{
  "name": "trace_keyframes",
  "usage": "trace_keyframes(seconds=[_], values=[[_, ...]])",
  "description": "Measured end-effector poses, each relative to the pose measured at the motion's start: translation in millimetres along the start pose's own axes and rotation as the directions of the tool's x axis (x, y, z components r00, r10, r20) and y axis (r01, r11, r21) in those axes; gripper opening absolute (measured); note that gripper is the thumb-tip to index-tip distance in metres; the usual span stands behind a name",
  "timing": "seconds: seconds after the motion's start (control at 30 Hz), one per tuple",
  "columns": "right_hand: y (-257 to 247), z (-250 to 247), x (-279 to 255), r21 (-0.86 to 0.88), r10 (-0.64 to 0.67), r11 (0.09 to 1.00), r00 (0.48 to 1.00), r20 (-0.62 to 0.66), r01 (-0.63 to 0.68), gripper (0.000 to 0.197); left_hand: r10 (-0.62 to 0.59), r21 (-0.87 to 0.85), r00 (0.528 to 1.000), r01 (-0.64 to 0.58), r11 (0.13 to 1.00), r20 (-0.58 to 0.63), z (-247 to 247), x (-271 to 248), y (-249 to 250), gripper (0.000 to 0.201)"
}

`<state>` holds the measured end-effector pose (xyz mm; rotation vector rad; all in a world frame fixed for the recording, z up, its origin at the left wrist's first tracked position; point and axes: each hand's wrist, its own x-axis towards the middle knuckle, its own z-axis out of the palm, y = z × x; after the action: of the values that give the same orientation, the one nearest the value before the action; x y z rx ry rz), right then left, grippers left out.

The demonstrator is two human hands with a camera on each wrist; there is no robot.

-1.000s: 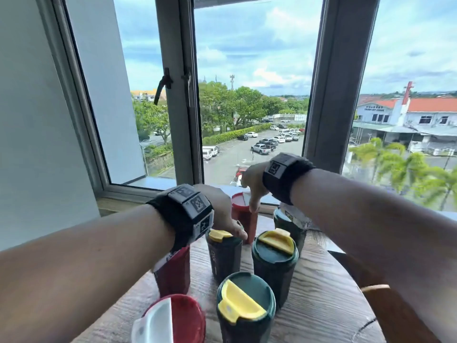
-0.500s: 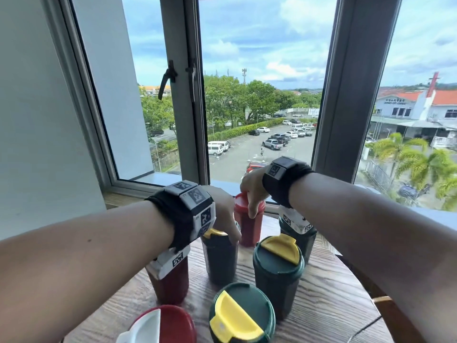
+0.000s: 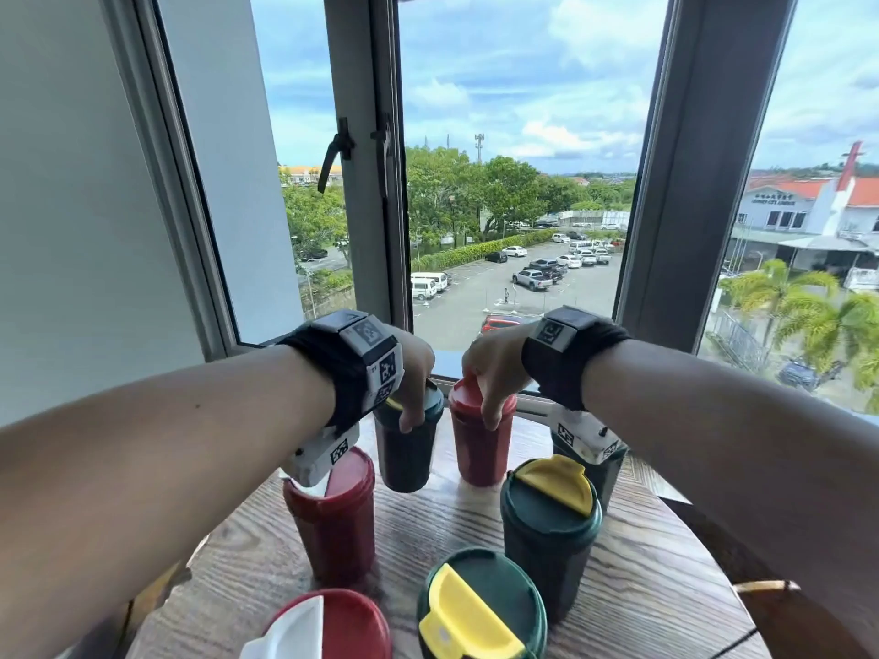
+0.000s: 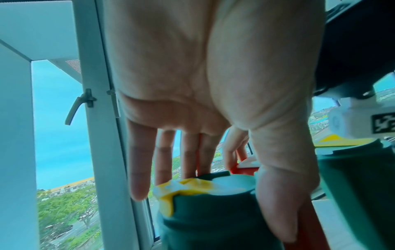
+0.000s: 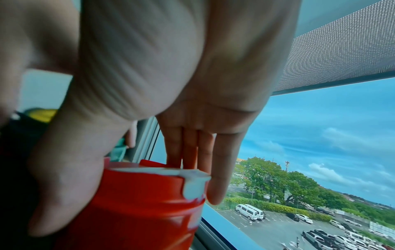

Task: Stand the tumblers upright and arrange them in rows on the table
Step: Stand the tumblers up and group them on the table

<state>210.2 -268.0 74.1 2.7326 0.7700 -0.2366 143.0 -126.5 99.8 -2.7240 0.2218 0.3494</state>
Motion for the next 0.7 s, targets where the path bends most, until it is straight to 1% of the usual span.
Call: trace_keyframes(seconds=[0.13, 0.3, 0.5, 0.7], values=[[-6.9, -4.2, -4.0, 0.011, -0.027, 1.0, 1.0, 0.003, 0.027, 0.065, 0.018, 0.004, 1.0, -0.018, 1.0, 0.016, 6.1, 8.4, -5.4, 0.057], [-13.2, -6.1, -5.9, -0.004, -0.023, 1.0, 1.0, 0.016, 0.023, 0.065, -0.009, -0.033, 1.0, 0.009, 0.999, 0.015, 12.9, 14.7, -5.6, 0.054], [-14.1, -1.6, -8.7, -0.019, -0.015, 1.0, 1.0, 0.022, 0.015, 0.07, 0.01, -0.052, 0.999, -0.009, 0.999, 0.03, 17.9, 19.9, -3.6, 0.052], [-15.6, 1.0, -12.5, -0.01, -0.018, 1.0, 1.0, 0.025, 0.018, 0.073, 0.031, -0.041, 0.998, -0.029, 0.999, 0.051, 19.2, 24.4, -6.2, 0.055]])
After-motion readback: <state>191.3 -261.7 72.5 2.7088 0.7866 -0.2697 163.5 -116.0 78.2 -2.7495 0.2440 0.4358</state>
